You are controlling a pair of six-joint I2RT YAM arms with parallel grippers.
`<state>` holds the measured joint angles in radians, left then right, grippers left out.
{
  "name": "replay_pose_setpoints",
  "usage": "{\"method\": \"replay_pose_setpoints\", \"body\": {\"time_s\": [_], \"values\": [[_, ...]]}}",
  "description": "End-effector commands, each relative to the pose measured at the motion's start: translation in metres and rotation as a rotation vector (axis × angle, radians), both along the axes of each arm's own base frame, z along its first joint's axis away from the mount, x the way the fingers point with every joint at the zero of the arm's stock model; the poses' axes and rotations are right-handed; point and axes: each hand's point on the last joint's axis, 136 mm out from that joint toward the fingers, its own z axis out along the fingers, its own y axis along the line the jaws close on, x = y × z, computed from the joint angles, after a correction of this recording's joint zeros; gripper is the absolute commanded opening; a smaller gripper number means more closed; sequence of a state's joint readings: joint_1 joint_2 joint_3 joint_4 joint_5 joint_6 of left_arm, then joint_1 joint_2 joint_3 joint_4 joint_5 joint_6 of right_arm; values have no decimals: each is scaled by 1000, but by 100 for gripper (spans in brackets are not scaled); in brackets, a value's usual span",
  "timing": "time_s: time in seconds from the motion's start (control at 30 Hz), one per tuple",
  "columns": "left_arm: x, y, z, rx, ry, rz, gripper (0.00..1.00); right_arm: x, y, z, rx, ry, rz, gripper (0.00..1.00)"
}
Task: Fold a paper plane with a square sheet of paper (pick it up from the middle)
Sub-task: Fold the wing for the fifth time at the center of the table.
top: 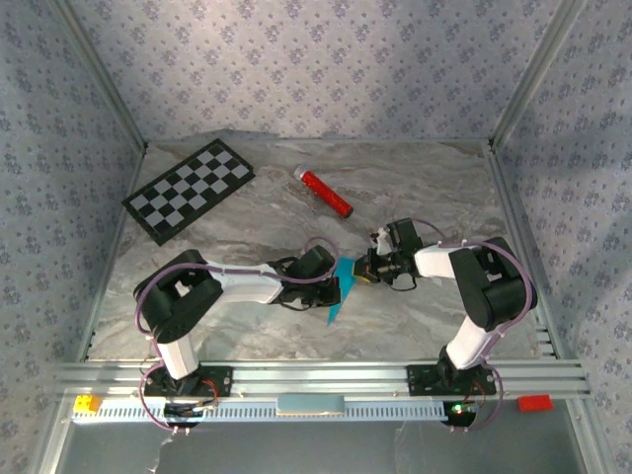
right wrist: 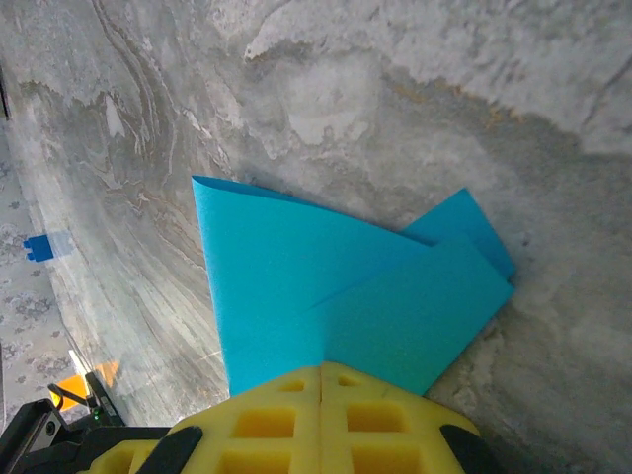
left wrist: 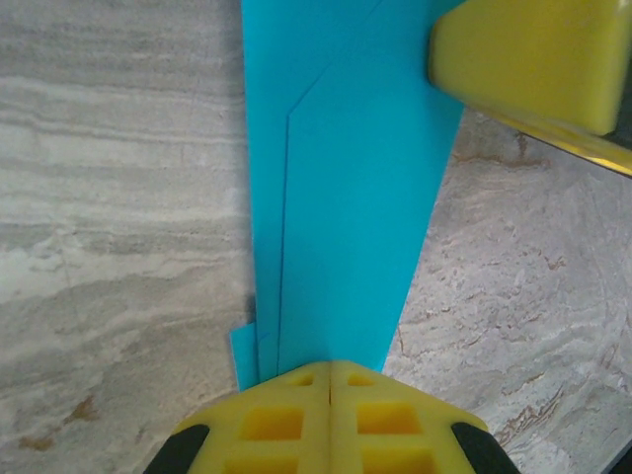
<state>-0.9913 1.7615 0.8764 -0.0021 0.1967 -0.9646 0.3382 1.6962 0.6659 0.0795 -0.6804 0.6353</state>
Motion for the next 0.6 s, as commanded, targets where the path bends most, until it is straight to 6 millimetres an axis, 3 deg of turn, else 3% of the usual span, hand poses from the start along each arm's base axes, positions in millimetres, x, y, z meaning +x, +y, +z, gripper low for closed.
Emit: {"method": "replay_pose_setpoints", "body": {"time_s": [0.0,0.13,0.3,0.57], "values": [[-21,18,-9,114,51,-51,0,-16,-17,-32,-111,69,-14,0],[-5,6,26,74,-25,-39,0,-16,-15,-29,-106,65,-10,0],[6,-11,47,1,-64,-34,2,-15,-14,-27,-102,65,-13,0],[13,-40,37,-49,-35,-67,2,-17,-13,-29,-102,73,-12,0]]}}
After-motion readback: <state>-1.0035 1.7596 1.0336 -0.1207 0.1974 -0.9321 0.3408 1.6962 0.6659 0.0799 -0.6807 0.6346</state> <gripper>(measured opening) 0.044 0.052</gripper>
